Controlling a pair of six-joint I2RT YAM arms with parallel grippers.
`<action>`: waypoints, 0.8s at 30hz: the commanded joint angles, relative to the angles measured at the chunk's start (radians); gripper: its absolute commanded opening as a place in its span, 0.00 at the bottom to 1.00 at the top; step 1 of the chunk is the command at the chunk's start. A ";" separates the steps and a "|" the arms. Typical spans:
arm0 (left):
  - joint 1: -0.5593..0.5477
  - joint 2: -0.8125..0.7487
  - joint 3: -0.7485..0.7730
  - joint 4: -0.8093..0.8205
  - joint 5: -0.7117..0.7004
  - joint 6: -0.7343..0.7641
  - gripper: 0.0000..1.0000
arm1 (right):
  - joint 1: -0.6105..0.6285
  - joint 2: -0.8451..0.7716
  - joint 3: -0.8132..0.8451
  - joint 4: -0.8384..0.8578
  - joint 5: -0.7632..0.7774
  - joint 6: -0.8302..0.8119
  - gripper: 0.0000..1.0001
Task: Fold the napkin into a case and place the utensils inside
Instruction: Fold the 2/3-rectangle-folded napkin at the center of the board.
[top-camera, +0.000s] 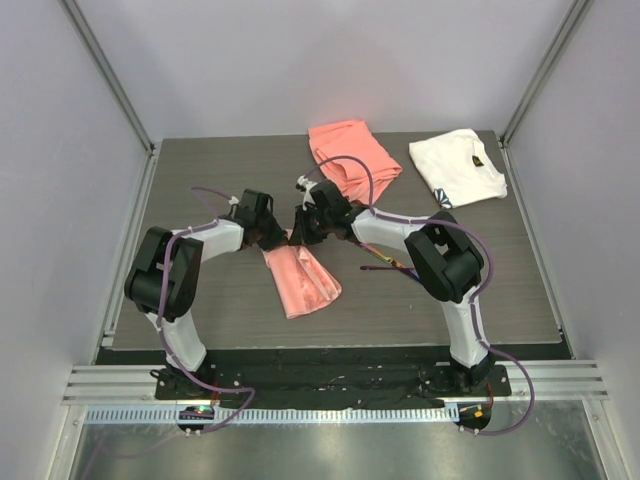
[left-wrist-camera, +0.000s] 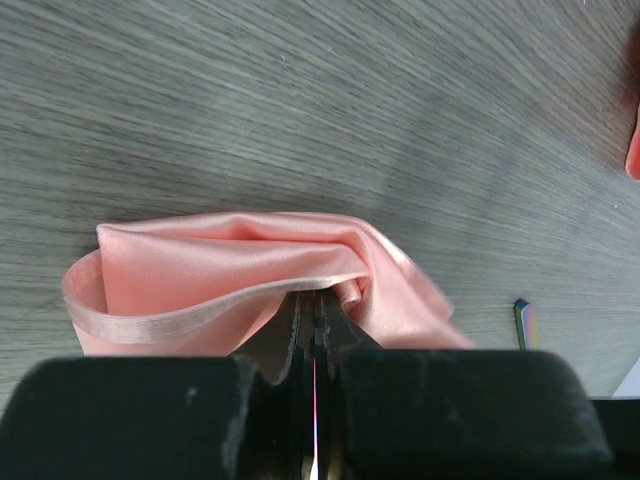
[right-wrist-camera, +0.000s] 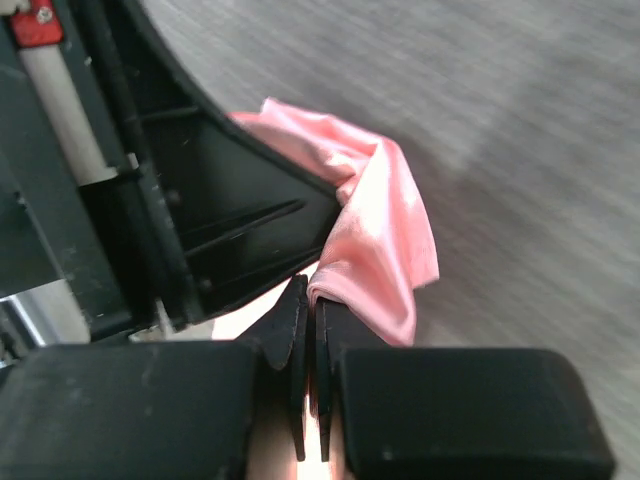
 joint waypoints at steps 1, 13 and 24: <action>-0.004 0.001 -0.014 0.054 0.011 -0.014 0.00 | 0.013 -0.026 0.013 0.044 -0.050 0.083 0.06; -0.005 -0.005 -0.063 0.100 0.004 -0.034 0.00 | 0.024 -0.062 -0.136 0.229 -0.106 0.195 0.16; 0.001 -0.140 0.013 -0.119 0.011 -0.005 0.03 | -0.010 -0.046 -0.133 0.201 -0.046 0.138 0.01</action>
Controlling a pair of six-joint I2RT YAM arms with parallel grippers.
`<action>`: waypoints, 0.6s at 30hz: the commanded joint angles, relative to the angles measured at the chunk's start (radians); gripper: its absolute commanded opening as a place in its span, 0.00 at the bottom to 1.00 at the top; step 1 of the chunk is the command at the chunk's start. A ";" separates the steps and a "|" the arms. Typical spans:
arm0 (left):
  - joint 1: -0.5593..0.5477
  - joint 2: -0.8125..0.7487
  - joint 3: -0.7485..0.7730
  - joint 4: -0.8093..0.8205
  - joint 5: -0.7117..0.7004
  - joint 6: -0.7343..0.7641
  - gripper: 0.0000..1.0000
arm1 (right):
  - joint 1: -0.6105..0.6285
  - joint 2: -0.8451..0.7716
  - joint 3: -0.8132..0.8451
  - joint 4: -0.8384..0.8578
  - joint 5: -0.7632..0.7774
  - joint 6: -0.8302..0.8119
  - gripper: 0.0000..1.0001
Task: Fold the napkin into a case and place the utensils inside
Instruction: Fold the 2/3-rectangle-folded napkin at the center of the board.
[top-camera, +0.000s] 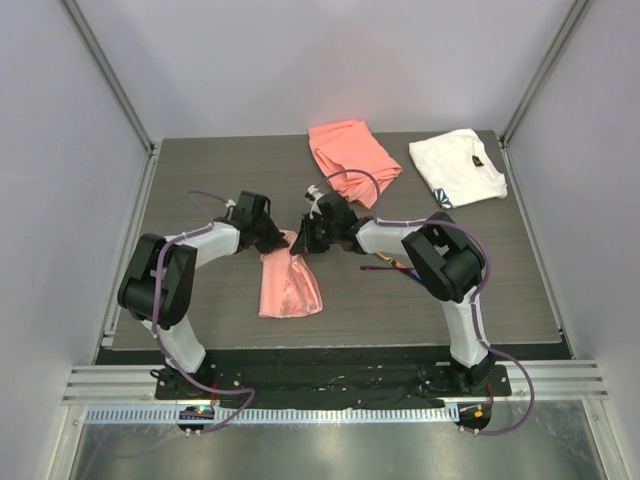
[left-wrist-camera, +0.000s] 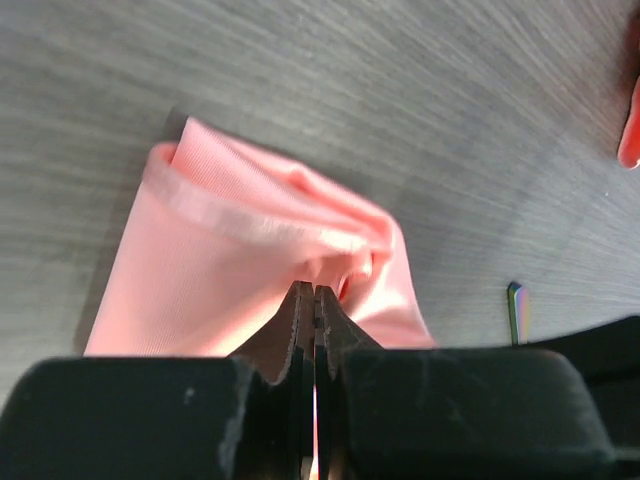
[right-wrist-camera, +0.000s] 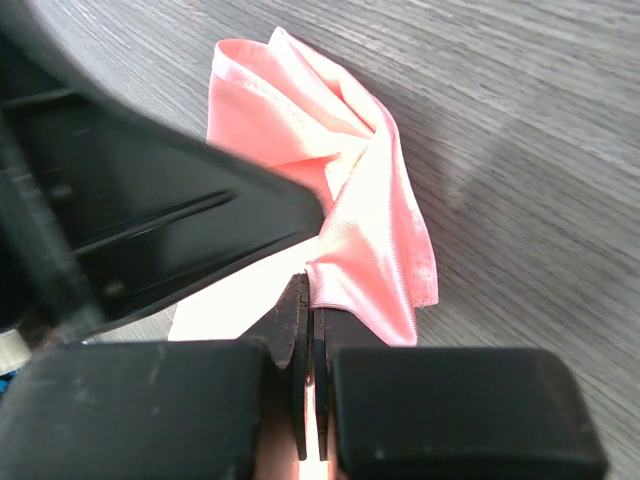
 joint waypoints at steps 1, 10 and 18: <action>0.001 -0.113 0.059 -0.141 -0.002 0.034 0.05 | -0.011 -0.042 0.022 0.010 0.004 -0.025 0.01; 0.024 -0.239 -0.042 -0.297 -0.090 0.088 0.01 | -0.015 -0.042 0.058 -0.036 0.013 -0.039 0.01; 0.020 -0.213 -0.170 -0.172 -0.072 0.039 0.00 | -0.011 -0.042 0.074 -0.057 0.019 -0.029 0.02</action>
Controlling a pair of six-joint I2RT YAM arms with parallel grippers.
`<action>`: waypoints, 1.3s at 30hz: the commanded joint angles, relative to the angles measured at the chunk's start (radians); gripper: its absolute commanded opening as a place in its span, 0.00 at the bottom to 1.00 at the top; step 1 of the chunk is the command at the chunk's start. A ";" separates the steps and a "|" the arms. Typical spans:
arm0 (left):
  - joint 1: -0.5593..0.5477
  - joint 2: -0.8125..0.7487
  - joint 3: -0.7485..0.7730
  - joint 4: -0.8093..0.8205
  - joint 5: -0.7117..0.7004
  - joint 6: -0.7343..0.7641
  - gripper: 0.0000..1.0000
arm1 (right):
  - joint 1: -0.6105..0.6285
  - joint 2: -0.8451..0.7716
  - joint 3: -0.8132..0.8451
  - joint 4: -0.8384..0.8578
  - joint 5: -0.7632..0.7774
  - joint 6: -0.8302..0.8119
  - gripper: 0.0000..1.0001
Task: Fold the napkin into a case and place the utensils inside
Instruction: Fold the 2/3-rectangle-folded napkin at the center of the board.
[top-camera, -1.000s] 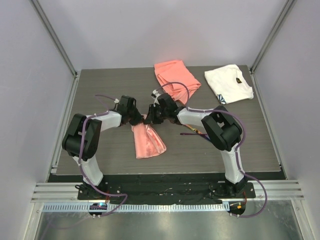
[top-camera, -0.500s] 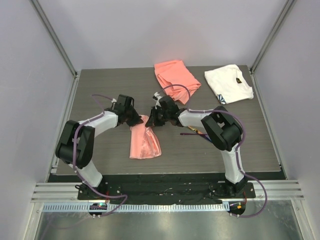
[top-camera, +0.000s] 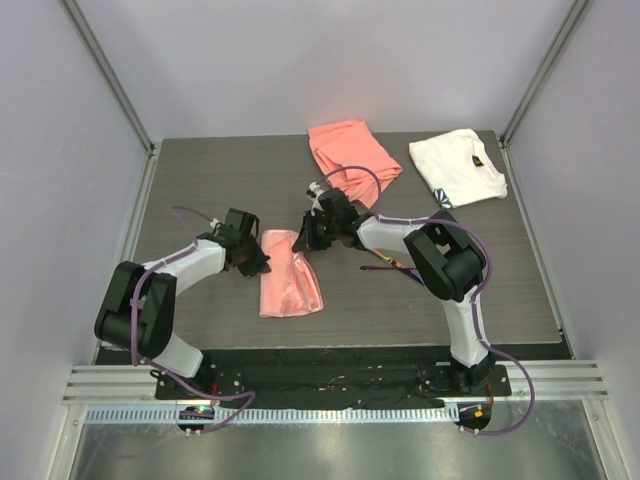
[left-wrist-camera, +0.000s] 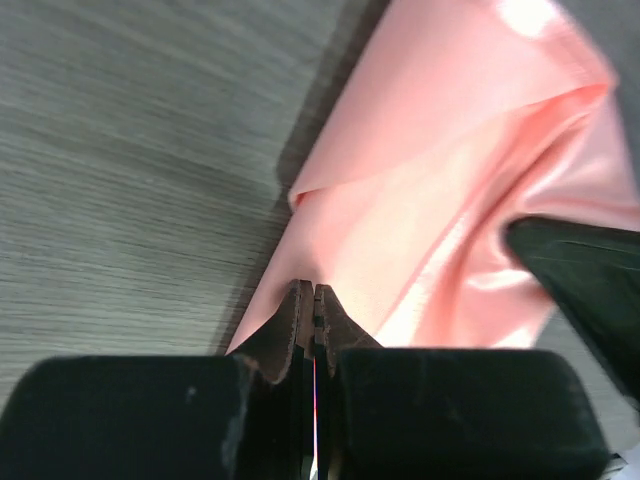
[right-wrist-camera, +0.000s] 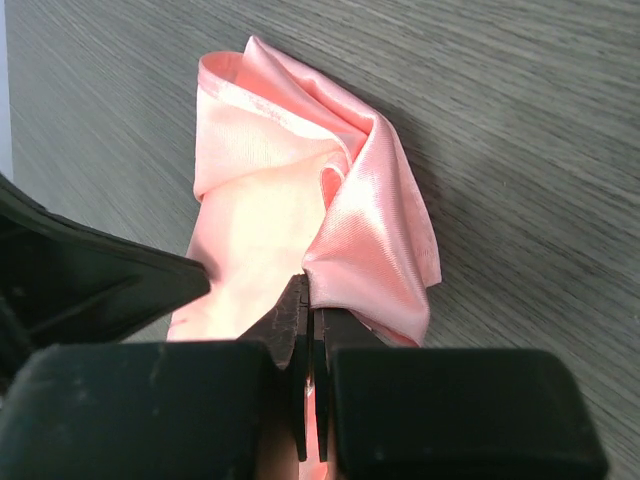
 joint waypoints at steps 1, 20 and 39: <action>-0.007 0.037 -0.040 0.083 0.013 -0.030 0.00 | 0.003 -0.041 0.050 -0.018 0.019 -0.010 0.02; -0.085 0.062 -0.104 0.265 0.048 -0.151 0.00 | 0.061 0.001 0.130 -0.158 0.099 0.025 0.25; -0.086 -0.053 -0.204 0.373 0.069 -0.114 0.00 | 0.038 -0.007 -0.152 0.334 -0.038 0.408 0.50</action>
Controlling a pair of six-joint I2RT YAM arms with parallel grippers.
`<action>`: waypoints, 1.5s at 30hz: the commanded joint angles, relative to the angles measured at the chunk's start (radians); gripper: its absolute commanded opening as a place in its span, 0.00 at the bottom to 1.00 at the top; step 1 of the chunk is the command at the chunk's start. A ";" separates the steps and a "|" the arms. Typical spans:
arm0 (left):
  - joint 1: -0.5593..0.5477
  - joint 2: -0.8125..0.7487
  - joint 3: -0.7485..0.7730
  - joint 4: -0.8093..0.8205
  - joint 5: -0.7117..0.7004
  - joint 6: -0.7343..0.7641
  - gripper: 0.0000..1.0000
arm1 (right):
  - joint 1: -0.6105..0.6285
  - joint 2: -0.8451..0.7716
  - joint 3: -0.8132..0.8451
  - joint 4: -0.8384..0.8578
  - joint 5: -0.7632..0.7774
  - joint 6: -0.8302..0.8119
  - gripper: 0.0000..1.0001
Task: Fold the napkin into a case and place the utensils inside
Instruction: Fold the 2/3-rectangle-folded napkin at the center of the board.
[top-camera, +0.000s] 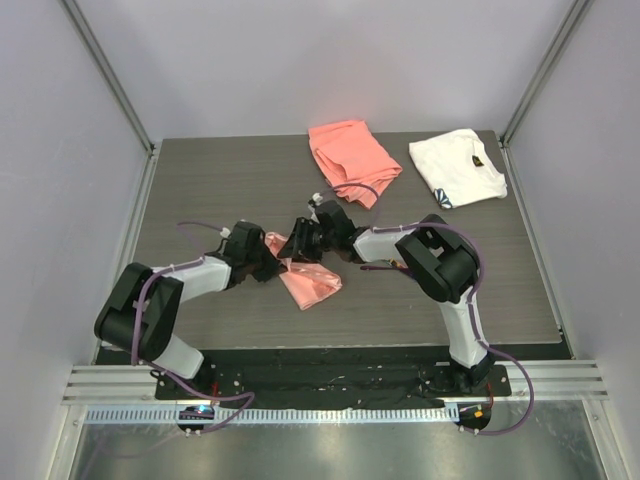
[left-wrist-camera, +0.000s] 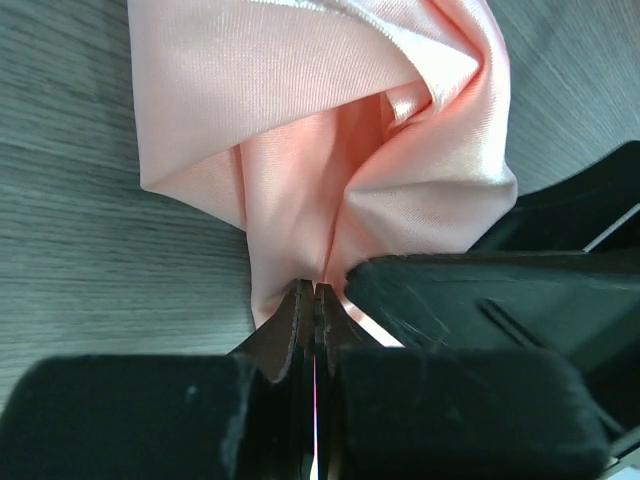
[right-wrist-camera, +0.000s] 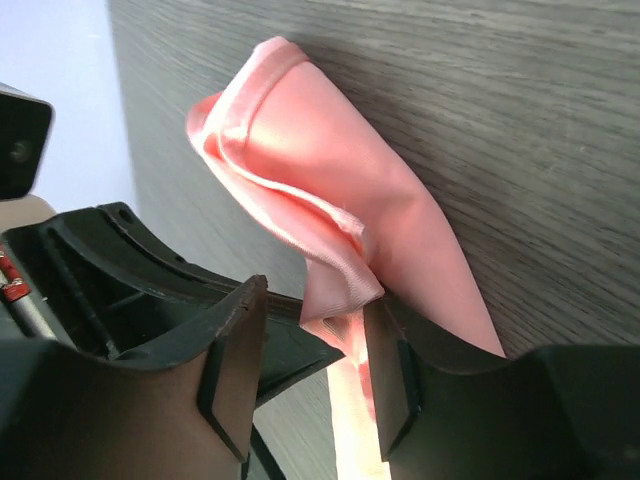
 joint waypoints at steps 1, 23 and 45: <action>-0.004 -0.071 -0.029 0.013 0.000 0.030 0.00 | -0.025 -0.024 -0.094 0.206 -0.048 0.112 0.51; 0.224 0.095 0.598 -0.551 0.253 0.305 0.53 | -0.039 -0.039 -0.118 0.156 -0.036 -0.140 0.67; 0.069 0.557 1.091 -0.995 0.150 0.299 0.63 | -0.037 -0.050 -0.058 0.018 0.018 -0.321 0.72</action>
